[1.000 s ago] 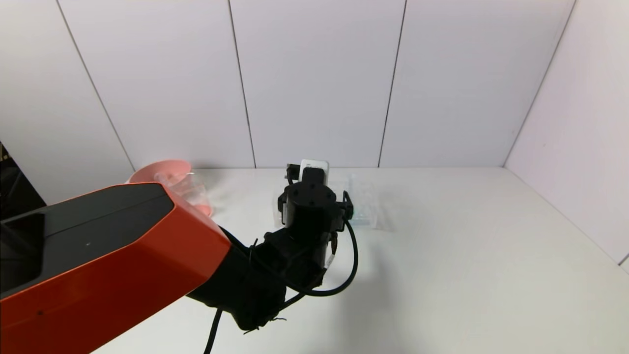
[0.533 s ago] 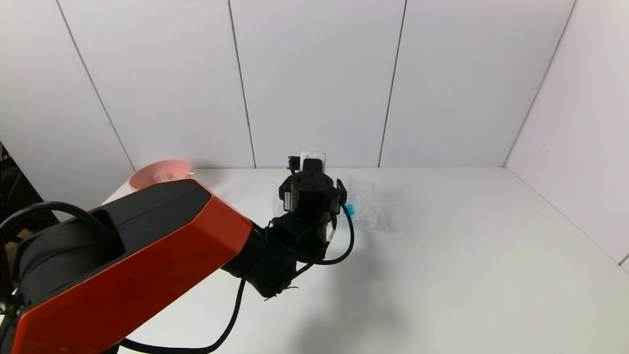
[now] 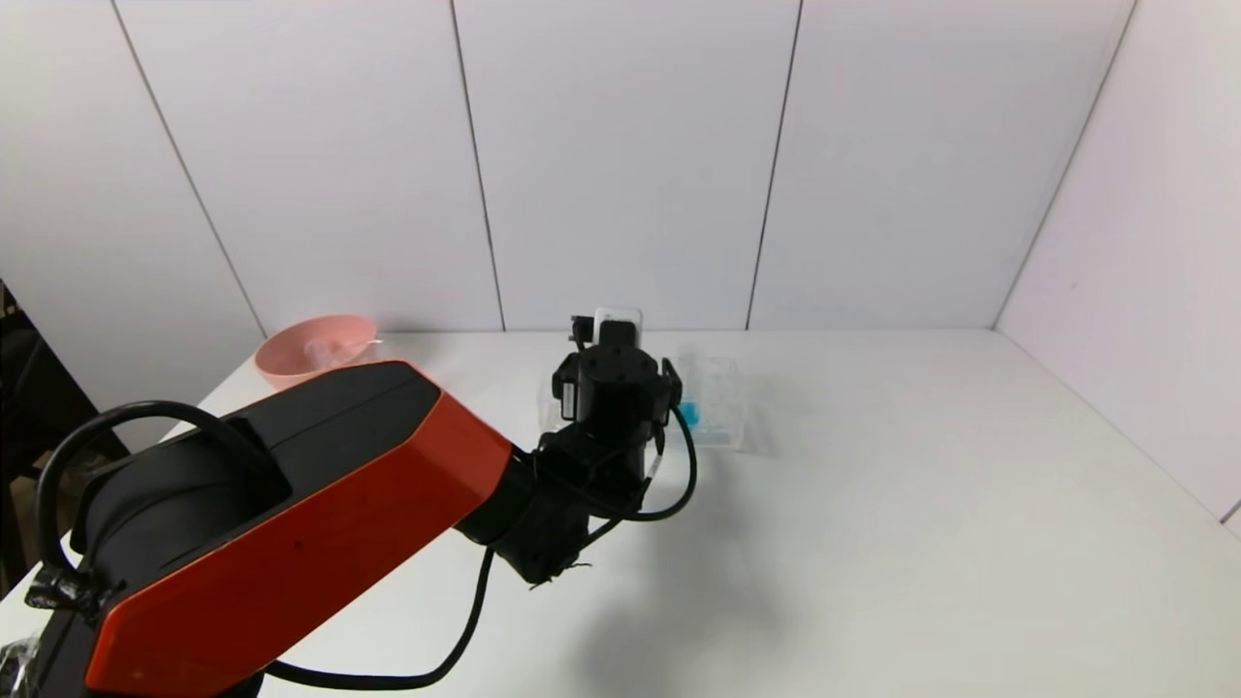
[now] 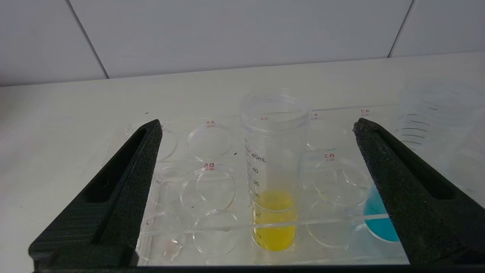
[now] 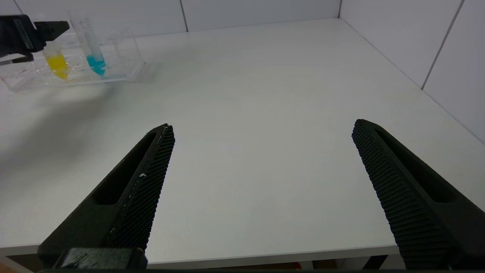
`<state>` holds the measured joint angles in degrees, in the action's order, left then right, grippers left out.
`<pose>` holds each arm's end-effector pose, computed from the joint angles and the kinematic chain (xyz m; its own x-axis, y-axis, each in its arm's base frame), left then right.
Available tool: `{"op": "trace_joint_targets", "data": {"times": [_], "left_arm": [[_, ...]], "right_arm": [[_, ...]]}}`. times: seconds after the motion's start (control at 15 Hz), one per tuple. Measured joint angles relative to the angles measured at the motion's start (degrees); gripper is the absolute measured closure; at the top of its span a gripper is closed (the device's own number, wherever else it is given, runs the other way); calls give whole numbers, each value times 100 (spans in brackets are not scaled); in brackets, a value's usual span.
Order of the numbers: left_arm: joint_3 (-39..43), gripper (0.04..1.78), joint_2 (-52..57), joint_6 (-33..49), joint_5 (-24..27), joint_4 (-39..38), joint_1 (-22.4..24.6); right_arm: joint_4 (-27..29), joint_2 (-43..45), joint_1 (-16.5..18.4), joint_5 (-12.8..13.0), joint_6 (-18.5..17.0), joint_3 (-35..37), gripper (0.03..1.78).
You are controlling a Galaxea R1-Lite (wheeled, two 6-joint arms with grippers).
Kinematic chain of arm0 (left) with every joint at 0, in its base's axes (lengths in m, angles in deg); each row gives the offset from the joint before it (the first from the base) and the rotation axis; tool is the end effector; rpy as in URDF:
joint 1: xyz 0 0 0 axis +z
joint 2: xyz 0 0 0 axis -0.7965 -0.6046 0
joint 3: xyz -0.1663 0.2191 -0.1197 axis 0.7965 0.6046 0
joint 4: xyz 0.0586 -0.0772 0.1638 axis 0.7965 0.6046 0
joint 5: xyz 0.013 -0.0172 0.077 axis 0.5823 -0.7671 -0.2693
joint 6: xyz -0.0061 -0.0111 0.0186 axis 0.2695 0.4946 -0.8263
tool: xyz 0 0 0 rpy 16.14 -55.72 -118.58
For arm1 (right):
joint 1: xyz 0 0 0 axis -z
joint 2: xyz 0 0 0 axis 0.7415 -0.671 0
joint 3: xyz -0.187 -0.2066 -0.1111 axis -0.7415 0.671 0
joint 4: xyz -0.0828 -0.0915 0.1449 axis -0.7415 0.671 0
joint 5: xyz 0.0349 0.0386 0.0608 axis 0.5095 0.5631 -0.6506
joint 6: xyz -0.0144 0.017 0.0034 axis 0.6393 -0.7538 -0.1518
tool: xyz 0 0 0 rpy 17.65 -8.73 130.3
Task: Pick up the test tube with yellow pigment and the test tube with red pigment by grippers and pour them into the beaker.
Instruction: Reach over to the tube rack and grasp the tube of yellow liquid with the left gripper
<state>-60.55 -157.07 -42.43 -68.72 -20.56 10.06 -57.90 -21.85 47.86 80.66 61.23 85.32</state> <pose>0.3443 -0.2995 0.0998 0.9961 -0.0857 -0.0218 0.0849 0.9958 -0.0331 -0.0226 -0.0008 0.0760 0.9993 -0.0382 0.0025 0.0379 0.9951 0.0917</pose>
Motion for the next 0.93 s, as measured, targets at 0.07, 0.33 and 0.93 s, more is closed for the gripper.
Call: {"op": "trace_joint_targets", "data": {"times": [0.07,0.33,0.93], "left_arm": [[0,6,-2,2,0,4,0],[-23,6,-2,2,0,0,-1],[-95,24,-16,9,0,-13,5]], "right_arm": [[0,0,0,-2,0,0,10],[2,0,0,0,2,0,10],[0,0,0,0,0,0,10]]}}
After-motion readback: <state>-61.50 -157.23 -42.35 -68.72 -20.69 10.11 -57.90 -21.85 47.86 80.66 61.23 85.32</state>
